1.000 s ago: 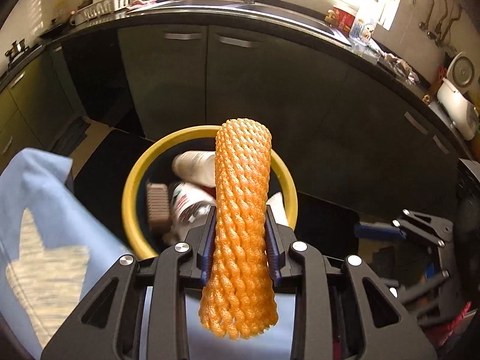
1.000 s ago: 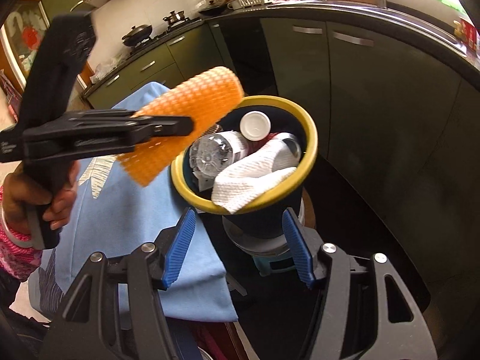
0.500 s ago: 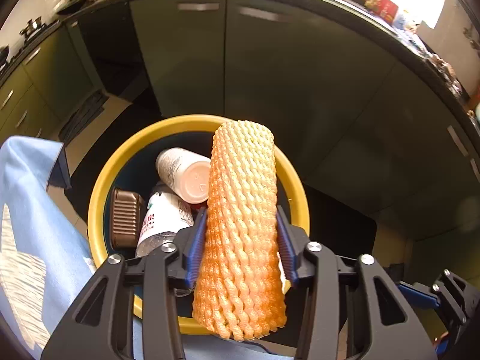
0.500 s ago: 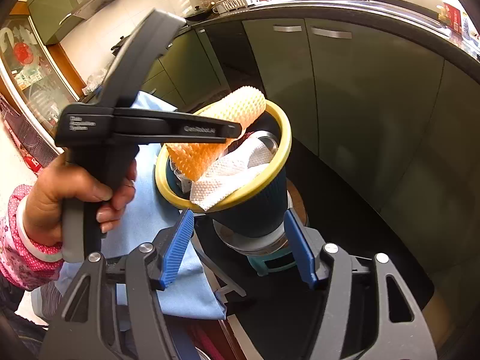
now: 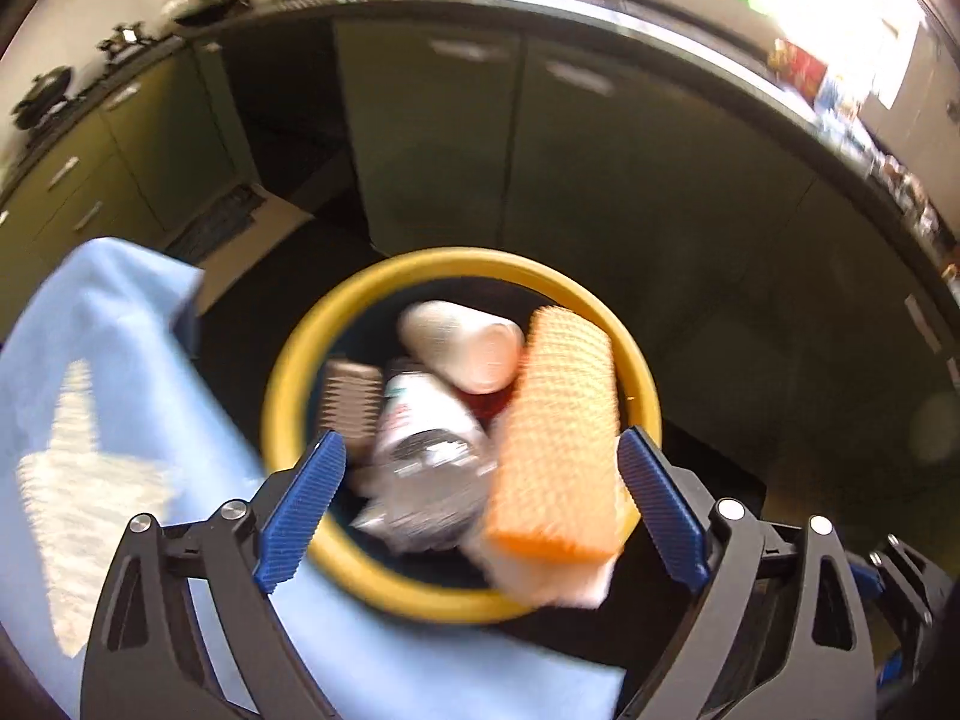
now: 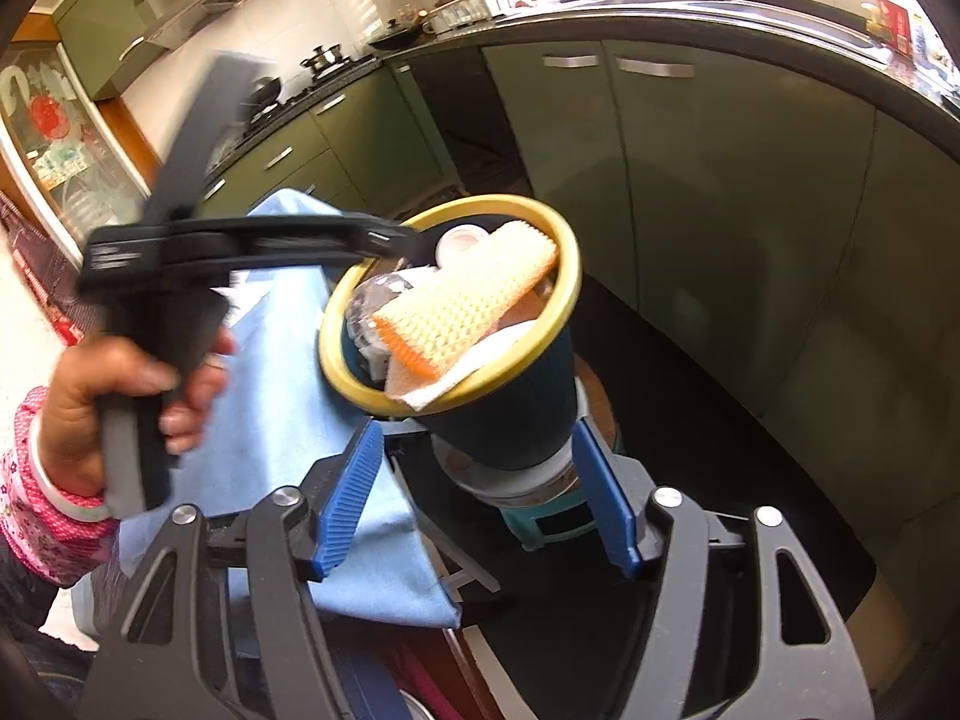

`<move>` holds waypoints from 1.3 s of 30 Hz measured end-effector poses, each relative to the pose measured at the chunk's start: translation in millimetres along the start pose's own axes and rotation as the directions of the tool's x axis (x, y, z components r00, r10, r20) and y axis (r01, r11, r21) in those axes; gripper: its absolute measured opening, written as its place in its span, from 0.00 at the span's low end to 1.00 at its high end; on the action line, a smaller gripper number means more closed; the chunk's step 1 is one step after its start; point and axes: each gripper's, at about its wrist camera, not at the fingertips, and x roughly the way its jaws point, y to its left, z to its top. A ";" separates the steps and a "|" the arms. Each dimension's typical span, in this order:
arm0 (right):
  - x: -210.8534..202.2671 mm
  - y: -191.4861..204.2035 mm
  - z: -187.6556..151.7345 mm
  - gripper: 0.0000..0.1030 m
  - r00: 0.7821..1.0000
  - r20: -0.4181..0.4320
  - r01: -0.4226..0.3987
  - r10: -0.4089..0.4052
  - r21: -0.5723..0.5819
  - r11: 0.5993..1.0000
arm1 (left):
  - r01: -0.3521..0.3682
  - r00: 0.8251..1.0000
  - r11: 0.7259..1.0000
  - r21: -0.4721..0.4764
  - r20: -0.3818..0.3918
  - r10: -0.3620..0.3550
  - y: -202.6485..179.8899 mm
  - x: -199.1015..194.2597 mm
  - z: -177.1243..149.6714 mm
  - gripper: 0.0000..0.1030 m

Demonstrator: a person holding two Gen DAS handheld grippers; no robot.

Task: Collect trash

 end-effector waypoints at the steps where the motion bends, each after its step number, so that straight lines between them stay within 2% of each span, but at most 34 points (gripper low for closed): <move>1: 0.8 4.9 -0.5 0.63 1.000 -0.006 -0.007 0.006 -0.012 1.000 | -0.005 1.000 1.000 -0.011 0.024 0.005 11.1 -13.0 -5.4 0.89; 4: 2.5 27.6 -1.2 0.64 0.999 -0.014 -0.046 0.045 -0.064 0.997 | -0.041 0.992 0.999 -0.033 0.121 0.045 45.8 -65.0 -33.6 0.92; 6: 2.3 45.6 -0.8 0.67 0.997 -0.011 -0.077 0.076 -0.100 0.992 | -0.074 0.979 0.996 -0.055 0.186 0.083 67.2 -98.3 -54.8 0.95; 9: -1.2 71.8 0.5 0.74 0.997 0.011 -0.072 0.075 -0.154 0.985 | -0.126 0.951 0.985 -0.119 0.269 0.154 101.1 -154.4 -99.3 0.95; 11: -5.4 86.4 1.0 0.84 0.997 0.038 -0.056 0.064 -0.179 0.982 | -0.149 0.933 0.975 -0.167 0.303 0.194 121.7 -183.9 -124.3 0.95; 15: -14.6 113.0 0.9 0.91 0.995 0.090 -0.022 0.043 -0.221 0.975 | -0.252 0.877 0.926 -0.281 0.339 0.342 157.9 -237.8 -185.6 0.95; 18: -23.1 132.0 -2.4 0.93 0.992 0.122 0.011 0.022 -0.258 0.966 | -0.276 0.844 0.882 -0.383 0.342 0.413 187.6 -268.5 -232.1 0.95; 22: -34.4 152.0 -8.2 0.93 0.989 0.149 0.038 0.008 -0.302 0.953 | -0.288 0.807 0.818 -0.498 0.333 0.487 210.6 -300.1 -283.1 0.95; 26: -47.7 167.0 -14.8 0.93 0.983 0.186 0.059 0.003 -0.328 0.943 | -0.309 0.782 0.786 -0.536 0.327 0.530 215.5 -321.7 -325.3 0.95; 29: -54.5 172.1 -18.9 0.93 0.979 0.205 0.069 0.002 -0.340 0.938 | -0.328 0.765 0.784 -0.527 0.339 0.548 212.5 -333.9 -344.5 0.95; 32: -59.2 174.8 -22.6 0.93 0.977 0.214 0.069 0.008 -0.346 0.936 | -0.343 0.752 0.788 -0.511 0.354 0.557 202.7 -343.9 -350.5 0.95; 39: -67.2 176.5 -25.0 0.93 0.973 0.230 0.073 0.010 -0.348 0.935 | -0.317 0.747 0.807 -0.499 0.392 0.536 186.2 -353.6 -343.5 0.95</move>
